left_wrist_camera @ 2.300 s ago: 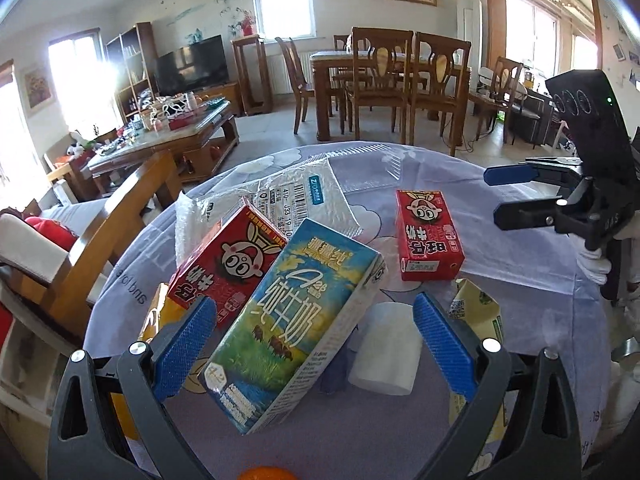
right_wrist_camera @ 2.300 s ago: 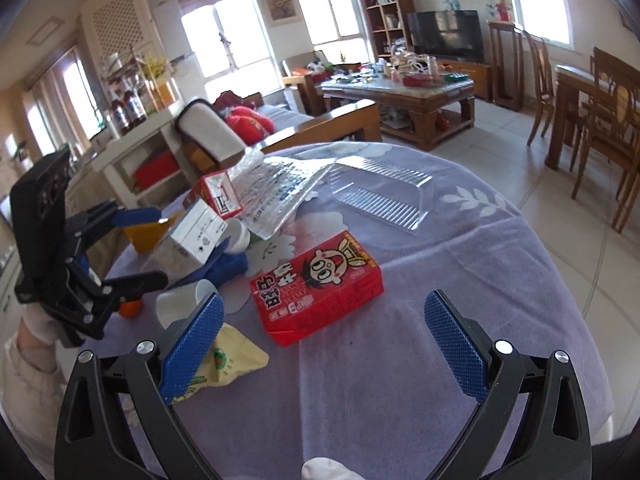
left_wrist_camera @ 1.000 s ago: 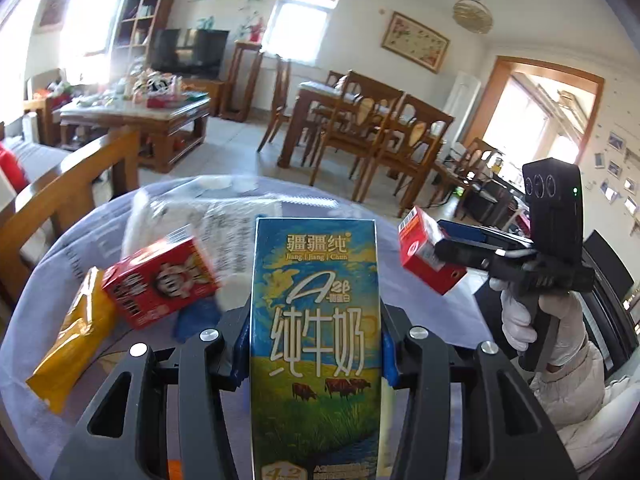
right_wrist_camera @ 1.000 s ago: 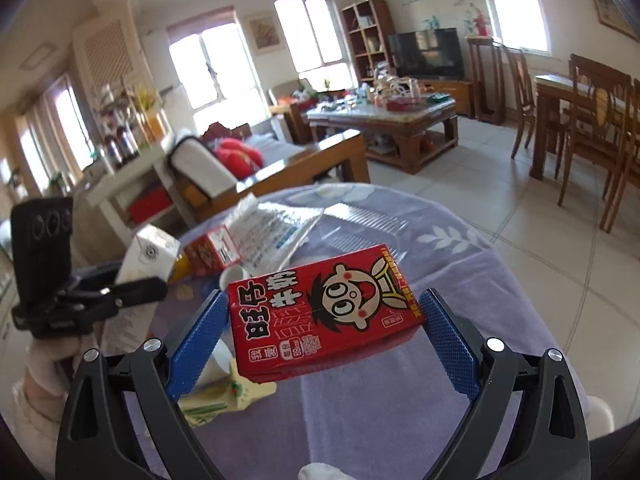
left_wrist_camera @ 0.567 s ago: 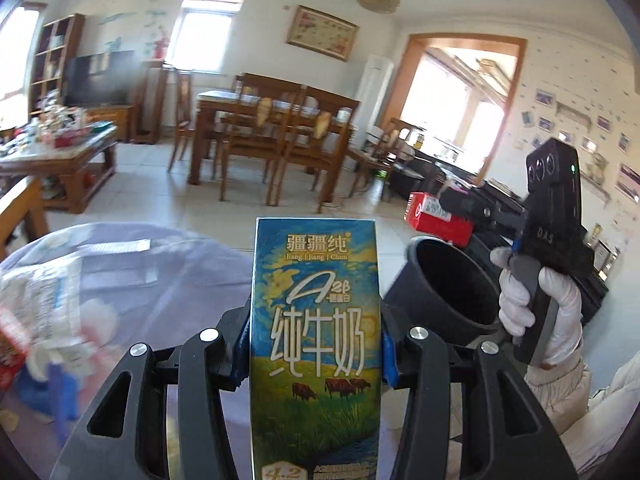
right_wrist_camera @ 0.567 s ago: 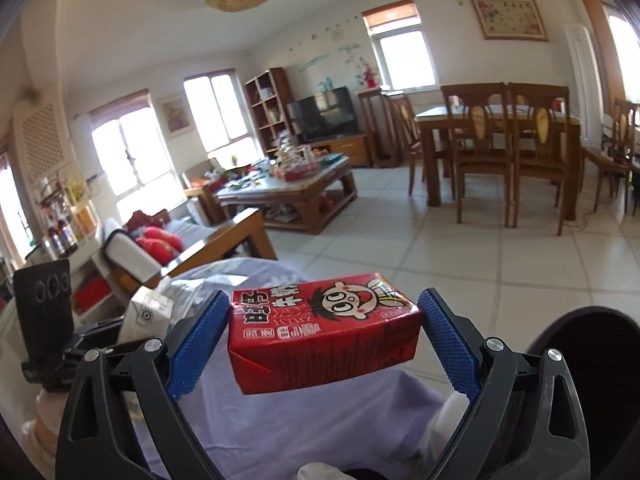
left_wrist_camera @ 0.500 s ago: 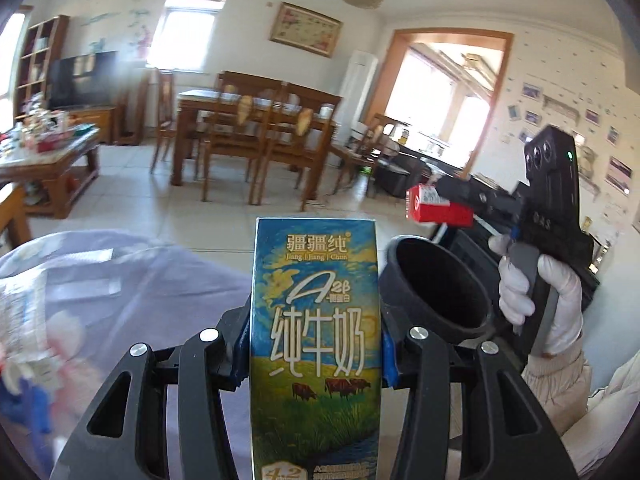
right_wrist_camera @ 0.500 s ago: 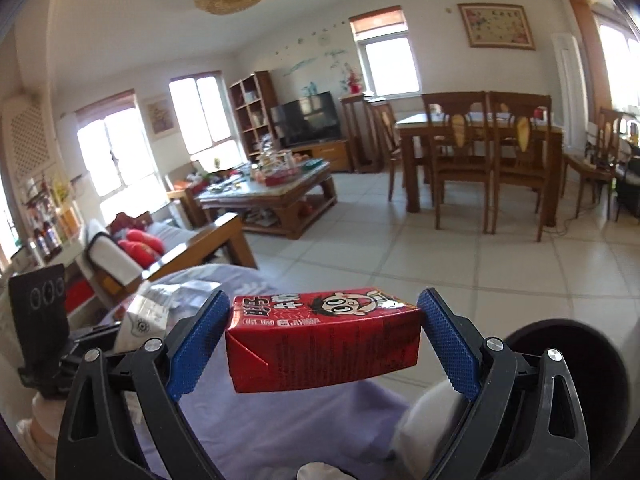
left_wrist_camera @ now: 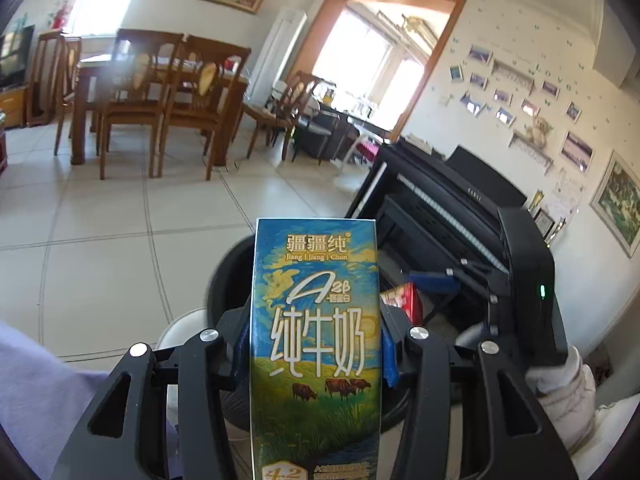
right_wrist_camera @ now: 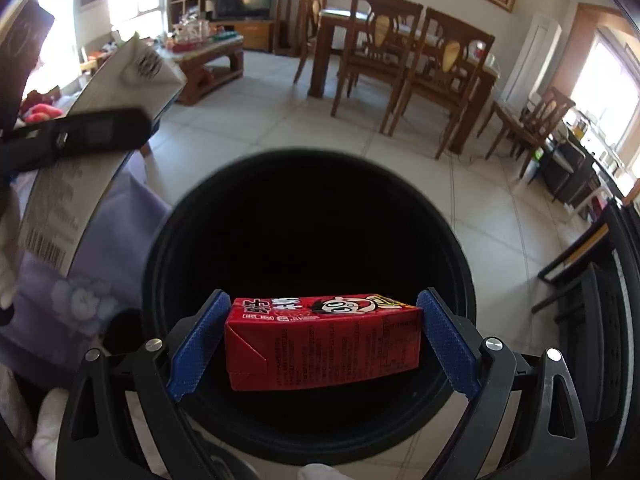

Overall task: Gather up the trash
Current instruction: 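Carry both boxes over the black bin and open both grippers to drop them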

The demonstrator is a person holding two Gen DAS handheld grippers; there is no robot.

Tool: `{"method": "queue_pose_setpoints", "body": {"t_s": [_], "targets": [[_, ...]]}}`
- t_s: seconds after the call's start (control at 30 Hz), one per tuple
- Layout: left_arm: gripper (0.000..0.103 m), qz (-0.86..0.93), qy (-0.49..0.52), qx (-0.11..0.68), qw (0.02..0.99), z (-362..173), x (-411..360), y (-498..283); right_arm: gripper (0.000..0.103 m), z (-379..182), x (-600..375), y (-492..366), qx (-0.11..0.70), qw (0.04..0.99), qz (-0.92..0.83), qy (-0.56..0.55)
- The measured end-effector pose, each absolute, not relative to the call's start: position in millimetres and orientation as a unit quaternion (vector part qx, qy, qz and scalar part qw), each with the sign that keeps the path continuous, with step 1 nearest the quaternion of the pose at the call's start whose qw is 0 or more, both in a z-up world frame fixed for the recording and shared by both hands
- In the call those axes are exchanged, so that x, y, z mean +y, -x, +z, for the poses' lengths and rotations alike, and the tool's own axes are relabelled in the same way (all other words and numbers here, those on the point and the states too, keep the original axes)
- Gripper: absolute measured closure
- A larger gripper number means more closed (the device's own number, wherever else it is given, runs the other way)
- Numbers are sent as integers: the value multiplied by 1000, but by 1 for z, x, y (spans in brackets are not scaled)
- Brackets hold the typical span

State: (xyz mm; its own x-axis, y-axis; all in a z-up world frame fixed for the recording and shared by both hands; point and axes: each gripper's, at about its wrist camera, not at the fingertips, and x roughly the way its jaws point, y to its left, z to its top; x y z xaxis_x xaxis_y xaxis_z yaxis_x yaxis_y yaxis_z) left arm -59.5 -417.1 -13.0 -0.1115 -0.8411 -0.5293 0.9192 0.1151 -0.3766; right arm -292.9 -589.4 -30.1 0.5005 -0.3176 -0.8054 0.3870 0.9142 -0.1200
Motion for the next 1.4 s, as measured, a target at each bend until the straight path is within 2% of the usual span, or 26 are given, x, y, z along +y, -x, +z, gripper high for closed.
{"method": "queue_pose_setpoints", "body": {"t_s": [0.3, 0.57, 0.6, 0.67, 0.83, 0.93, 1.0, 1.13, 1.4], "targets": [[54, -643, -130, 369, 659, -49, -469, 85, 10, -74, -601, 305, 448, 869, -191, -84], [53, -630, -125, 379, 666, -51, -484, 95, 9, -74, -591, 293, 430, 877, -191, -100], [51, -630, -119, 378, 667, -50, -483, 95, 6, -74, -593, 295, 428, 877, -191, -104], [40, -631, -111, 372, 672, -47, -479, 95, 5, -73, -596, 292, 422, 879, -193, -112], [37, -631, -91, 355, 683, -39, -467, 96, 5, -66, -599, 295, 347, 907, -197, -136], [31, -631, -81, 349, 689, -32, -456, 96, 5, -65, -601, 300, 291, 929, -197, -117], [31, -630, -78, 344, 692, -27, -445, 96, 5, -62, -604, 301, 263, 939, -190, -112], [31, -626, -73, 332, 702, -15, -421, 92, 5, -54, -624, 283, 303, 924, -178, -151], [31, -614, -45, 319, 721, -4, -379, 80, 5, -55, -622, 264, 309, 916, -170, -194]]}}
